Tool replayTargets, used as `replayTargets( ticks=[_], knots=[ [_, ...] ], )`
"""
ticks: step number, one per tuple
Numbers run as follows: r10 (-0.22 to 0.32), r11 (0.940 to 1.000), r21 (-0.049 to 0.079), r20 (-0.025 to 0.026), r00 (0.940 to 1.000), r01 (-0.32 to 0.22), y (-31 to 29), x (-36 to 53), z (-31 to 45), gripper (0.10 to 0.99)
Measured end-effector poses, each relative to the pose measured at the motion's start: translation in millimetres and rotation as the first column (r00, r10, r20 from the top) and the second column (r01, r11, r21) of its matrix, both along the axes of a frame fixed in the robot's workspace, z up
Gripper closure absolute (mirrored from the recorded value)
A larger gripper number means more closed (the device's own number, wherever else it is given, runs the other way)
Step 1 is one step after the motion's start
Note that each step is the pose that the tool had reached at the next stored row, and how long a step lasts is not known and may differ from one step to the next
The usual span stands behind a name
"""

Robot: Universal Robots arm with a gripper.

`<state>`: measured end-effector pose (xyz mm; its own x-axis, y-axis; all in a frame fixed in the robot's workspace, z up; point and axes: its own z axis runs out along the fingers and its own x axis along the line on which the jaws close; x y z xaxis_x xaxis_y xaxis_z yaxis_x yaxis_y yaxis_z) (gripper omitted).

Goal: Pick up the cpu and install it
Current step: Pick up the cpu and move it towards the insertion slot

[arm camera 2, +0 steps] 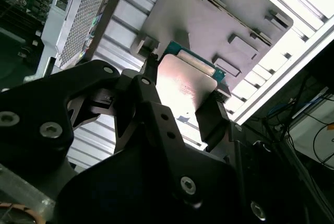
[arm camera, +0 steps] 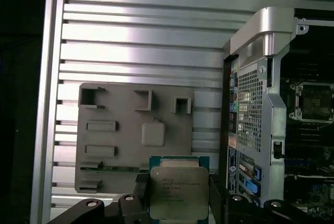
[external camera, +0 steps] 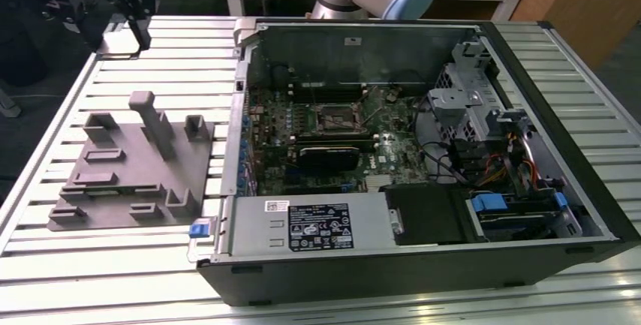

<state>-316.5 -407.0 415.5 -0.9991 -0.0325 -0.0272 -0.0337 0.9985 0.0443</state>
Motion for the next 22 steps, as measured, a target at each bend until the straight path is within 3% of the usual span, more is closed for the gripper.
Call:
replayTargets(
  ticks=[22],
  knots=[
    [0.000, 1.0000, 0.000, 0.0000, 1.0000, 0.000, 0.0, 54.4, -0.1, 0.545]
  ],
)
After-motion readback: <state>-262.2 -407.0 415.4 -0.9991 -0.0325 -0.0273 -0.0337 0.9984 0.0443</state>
